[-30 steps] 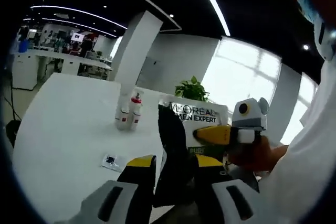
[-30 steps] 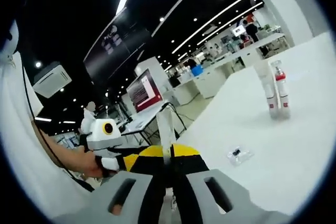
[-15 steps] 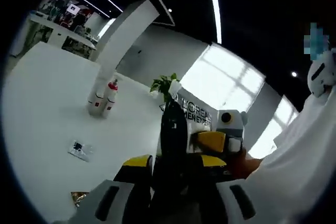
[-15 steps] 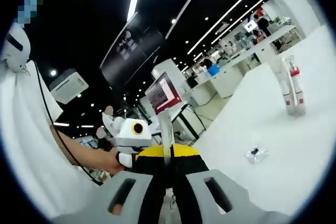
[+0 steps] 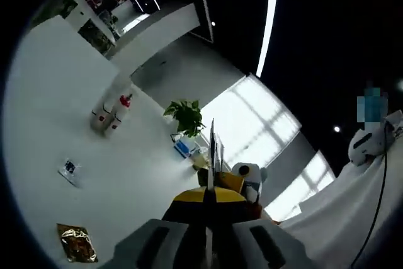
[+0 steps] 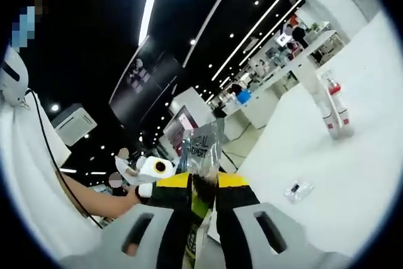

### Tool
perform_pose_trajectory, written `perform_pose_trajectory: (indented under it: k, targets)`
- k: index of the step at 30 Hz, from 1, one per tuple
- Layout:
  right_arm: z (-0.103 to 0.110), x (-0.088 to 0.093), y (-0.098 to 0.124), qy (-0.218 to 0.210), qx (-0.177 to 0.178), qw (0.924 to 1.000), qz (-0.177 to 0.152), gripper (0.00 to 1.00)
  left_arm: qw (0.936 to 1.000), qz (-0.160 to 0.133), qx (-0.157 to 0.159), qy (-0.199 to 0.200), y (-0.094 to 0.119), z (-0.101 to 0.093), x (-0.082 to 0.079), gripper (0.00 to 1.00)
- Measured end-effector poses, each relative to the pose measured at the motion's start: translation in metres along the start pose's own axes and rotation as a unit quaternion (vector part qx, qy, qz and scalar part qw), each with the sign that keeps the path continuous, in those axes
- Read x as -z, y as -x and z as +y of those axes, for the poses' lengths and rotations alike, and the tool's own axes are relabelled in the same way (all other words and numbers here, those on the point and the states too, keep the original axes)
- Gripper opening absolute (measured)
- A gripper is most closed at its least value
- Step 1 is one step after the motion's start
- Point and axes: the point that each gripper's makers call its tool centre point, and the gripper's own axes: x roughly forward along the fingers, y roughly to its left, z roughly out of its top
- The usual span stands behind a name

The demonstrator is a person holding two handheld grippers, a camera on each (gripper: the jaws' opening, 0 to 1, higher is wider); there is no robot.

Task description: Arrange the skincare products in the storage area until every visible bottle or jar stands upright without overlapping.

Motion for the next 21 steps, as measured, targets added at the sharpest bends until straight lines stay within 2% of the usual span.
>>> perform_pose_trajectory:
  k: [4,8,10,12,13,14,15,16,17,19,21]
  targets:
    - [0.002,0.003,0.000,-0.008,-0.011,0.9999,0.009,0.13,0.9995,-0.023,0.011,0.019,0.000,-0.003,-0.009,0.01]
    - [0.005,0.002,0.000,-0.008,-0.018,0.9998,0.009,0.06,0.9993,-0.018,0.010,0.033,-0.001,-0.003,-0.008,0.01]
    - [0.010,0.005,0.001,-0.035,-0.033,0.9987,0.017,0.03,0.9997,-0.014,0.002,0.022,0.000,0.000,-0.007,0.01]
    - [0.014,0.000,0.002,-0.056,-0.053,0.9970,0.008,0.00,0.9994,-0.016,0.012,0.027,-0.001,-0.004,-0.007,0.02]
    - [0.014,-0.001,0.003,-0.059,-0.058,0.9966,0.006,0.00,0.9983,-0.017,0.032,0.046,-0.002,-0.011,-0.007,0.03]
    - [0.019,-0.003,0.005,-0.079,-0.076,0.9939,0.004,0.00,0.9986,-0.015,0.028,0.042,-0.003,-0.009,-0.007,0.05]
    - [0.018,-0.003,0.005,-0.078,-0.076,0.9940,0.004,0.00,0.9987,-0.012,0.029,0.039,-0.005,-0.011,-0.006,0.05]
    - [0.018,-0.003,0.005,-0.082,-0.076,0.9937,0.005,0.00,0.9988,-0.003,0.033,0.036,-0.006,-0.012,-0.003,0.07]
    - [0.020,-0.003,0.004,-0.087,-0.080,0.9930,0.005,0.00,0.9988,0.026,0.030,0.027,-0.005,-0.012,0.006,0.10]
    - [0.023,-0.002,0.003,-0.087,-0.087,0.9924,0.005,0.00,0.9981,0.056,0.025,0.010,-0.006,-0.011,0.016,0.11]
    - [0.025,0.000,0.002,-0.089,-0.089,0.9919,0.010,0.00,0.9971,0.068,0.030,0.014,-0.008,-0.013,0.022,0.09]
